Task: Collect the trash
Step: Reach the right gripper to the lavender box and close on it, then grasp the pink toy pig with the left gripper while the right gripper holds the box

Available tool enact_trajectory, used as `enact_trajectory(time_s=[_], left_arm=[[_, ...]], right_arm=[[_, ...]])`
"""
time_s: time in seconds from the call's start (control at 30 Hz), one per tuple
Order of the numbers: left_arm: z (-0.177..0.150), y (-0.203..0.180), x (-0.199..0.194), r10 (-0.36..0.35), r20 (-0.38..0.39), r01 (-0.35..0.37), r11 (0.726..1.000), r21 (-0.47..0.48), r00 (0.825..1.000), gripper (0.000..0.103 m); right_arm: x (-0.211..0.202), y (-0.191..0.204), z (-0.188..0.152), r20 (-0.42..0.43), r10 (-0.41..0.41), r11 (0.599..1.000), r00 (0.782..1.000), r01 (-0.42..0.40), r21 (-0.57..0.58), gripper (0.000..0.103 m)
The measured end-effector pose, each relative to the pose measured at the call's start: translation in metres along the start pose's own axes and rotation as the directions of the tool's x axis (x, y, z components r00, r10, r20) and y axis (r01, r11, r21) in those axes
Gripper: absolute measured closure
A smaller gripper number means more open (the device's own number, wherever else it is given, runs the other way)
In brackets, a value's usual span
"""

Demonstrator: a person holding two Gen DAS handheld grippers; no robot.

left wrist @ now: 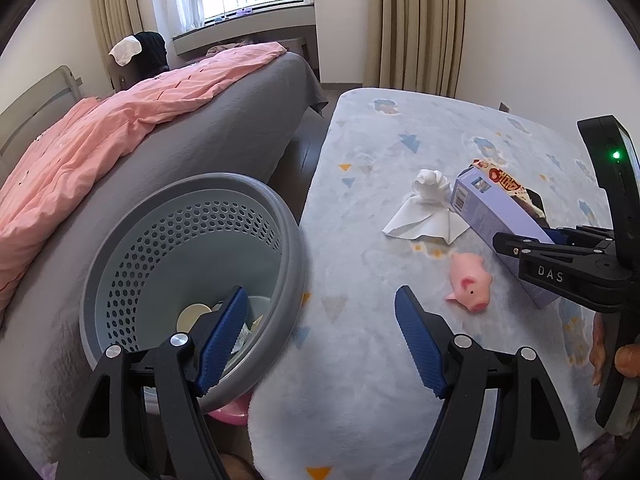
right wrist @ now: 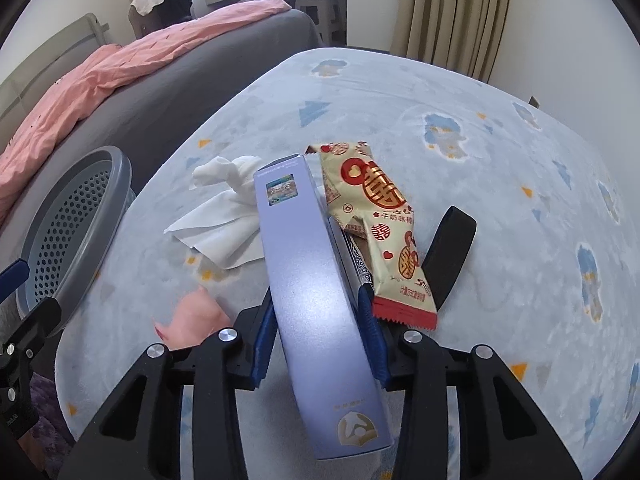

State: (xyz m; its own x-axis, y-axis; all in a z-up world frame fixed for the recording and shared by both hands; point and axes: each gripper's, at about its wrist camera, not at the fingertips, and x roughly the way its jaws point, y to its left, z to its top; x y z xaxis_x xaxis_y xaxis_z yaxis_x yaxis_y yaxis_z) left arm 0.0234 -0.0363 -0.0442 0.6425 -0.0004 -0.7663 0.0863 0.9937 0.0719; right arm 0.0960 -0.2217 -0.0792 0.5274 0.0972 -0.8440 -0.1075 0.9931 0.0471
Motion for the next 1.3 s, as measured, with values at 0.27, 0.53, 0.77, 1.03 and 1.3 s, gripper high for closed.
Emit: enact_trajectory(time_s=[0.27,0.53,0.77,1.03,1.3], left_arm=[[0.0,-0.016,-0.001,-0.017,-0.006,0.017,1.0,0.022,1.0,0.03],[0.007,-0.04,0.006,-0.068,-0.023,0.069,0.997,0.03,0.997,0.03],[0.015,-0.068,0.022,-0.106,-0.041,0.108,0.993,0.048,0.994,0.03],[0.015,-0.092,0.051,-0.114,-0.089,0.119,0.991,0.06,0.989,0.03],[0.009,-0.1,0.068,-0.125,-0.141,0.134,0.989,0.06,0.982,0.064]], right_arm=[[-0.029,-0.008,-0.003,0.047,0.087,0.993,0.995,-0.09,0.076,0.066],[-0.068,-0.023,-0.013,0.124,0.115,0.978,0.986,-0.135,0.161,0.066],[-0.087,-0.049,-0.024,0.159,0.1,0.959,0.982,-0.137,0.248,0.066],[-0.096,-0.062,-0.025,0.188,0.118,0.949,0.975,-0.167,0.268,0.066],[-0.098,-0.066,-0.025,0.189,0.134,0.946,0.973,-0.182,0.268,0.066]])
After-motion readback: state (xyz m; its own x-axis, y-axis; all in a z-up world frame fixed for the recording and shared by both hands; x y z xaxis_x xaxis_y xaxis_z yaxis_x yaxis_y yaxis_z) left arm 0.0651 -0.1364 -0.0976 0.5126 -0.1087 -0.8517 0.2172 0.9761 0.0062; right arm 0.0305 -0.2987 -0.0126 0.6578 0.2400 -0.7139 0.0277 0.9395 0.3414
